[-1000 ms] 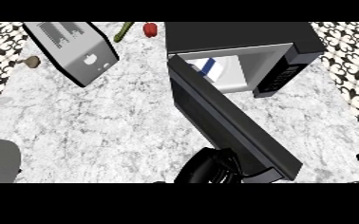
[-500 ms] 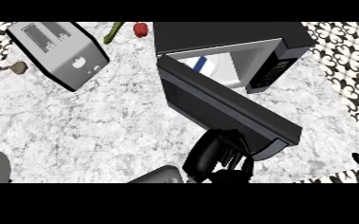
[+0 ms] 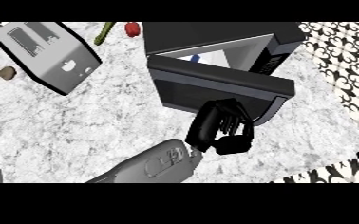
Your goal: Pick up the milk, place it into the microwave and close the microwave
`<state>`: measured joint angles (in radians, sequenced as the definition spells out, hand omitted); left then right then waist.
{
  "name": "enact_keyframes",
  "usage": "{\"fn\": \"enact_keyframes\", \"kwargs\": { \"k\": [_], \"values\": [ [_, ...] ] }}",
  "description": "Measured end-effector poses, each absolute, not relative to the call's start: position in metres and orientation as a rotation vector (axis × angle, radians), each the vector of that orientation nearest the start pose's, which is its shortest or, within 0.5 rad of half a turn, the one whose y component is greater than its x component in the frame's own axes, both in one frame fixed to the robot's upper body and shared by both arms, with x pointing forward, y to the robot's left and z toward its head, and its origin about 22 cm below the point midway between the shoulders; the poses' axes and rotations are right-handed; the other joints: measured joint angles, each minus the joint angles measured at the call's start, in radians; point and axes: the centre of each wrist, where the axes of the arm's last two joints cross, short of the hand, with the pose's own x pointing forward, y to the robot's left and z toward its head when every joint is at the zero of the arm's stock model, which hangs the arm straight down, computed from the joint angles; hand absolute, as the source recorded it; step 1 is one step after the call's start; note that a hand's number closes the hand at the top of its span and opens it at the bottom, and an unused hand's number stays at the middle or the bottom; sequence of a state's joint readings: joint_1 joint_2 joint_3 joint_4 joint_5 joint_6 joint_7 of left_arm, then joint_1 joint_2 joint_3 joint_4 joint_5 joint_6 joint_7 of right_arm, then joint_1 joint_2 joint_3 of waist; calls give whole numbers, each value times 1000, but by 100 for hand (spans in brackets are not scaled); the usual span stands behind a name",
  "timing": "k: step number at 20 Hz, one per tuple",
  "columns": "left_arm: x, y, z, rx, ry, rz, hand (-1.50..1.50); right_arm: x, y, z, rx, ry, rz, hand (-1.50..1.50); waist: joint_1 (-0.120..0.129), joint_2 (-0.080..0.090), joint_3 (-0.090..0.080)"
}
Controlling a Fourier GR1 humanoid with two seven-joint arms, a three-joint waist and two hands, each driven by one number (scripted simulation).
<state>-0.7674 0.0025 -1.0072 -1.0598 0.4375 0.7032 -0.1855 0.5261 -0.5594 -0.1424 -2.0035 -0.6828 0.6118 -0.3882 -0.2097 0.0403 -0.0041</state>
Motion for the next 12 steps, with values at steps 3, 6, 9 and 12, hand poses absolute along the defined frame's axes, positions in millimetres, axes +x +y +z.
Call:
{"fn": "enact_keyframes", "kwargs": {
  "k": [3, 6, 9, 12],
  "values": [
    [285, -17, 30, -174, -1781, -511, 150, 122, -365, 84, 550, -1897, 262, -150, -11, 5, 0],
    [297, -17, 36, -161, -1784, -474, 150, 123, -366, 88, 554, -1896, 268, -150, -24, 11, 0],
    [307, -16, 42, -160, -1775, -434, 150, 125, -366, 92, 554, -1899, 272, -150, -33, 18, 0],
    [318, -14, 46, -158, -1769, -394, 150, 127, -368, 94, 552, -1906, 266, -150, -40, 24, 1]
  ]
}}
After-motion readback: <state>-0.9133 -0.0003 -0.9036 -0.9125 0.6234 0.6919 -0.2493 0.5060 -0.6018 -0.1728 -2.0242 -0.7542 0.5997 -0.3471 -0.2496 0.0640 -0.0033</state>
